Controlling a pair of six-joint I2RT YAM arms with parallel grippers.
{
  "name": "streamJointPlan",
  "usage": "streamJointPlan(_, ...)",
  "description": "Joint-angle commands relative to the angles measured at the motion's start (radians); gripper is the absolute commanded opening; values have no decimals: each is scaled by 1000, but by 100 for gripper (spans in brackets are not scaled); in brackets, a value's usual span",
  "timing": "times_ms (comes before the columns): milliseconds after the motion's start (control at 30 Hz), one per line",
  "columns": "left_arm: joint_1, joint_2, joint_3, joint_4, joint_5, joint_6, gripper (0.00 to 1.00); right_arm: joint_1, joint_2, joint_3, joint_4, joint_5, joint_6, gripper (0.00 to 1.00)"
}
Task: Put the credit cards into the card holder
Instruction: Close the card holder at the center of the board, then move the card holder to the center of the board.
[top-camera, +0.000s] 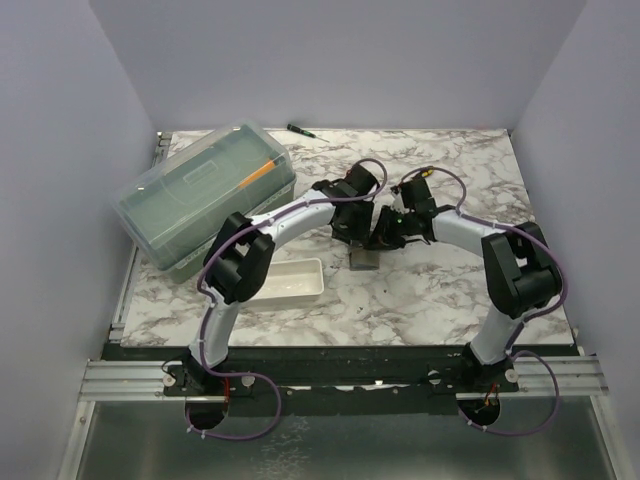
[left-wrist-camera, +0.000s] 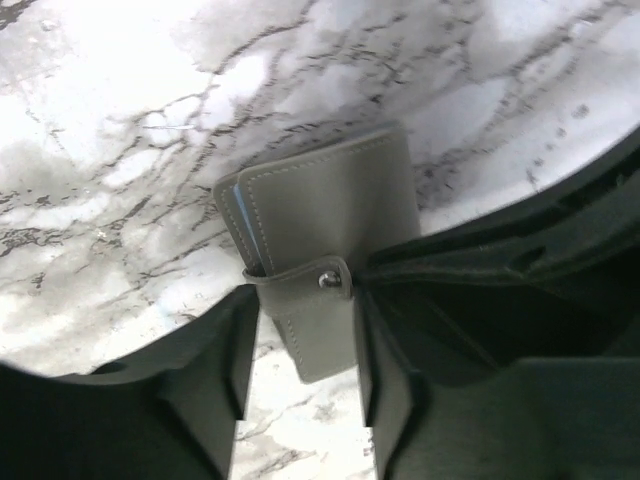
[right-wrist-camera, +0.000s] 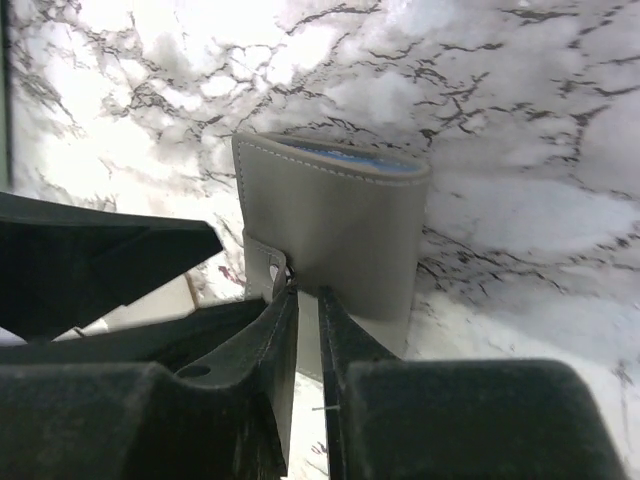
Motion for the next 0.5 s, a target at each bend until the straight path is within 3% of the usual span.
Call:
streamJointPlan(0,5,-148,1,45,146,18,54,12,-82,46,-171,141,-59,22)
streamJointPlan(267,48,-490,-153,55,165,136,68,12,-221,22,-217,171,-93,54)
streamJointPlan(467,49,-730,-220,125,116,203,77,12,-433,21,-287,276,-119,75)
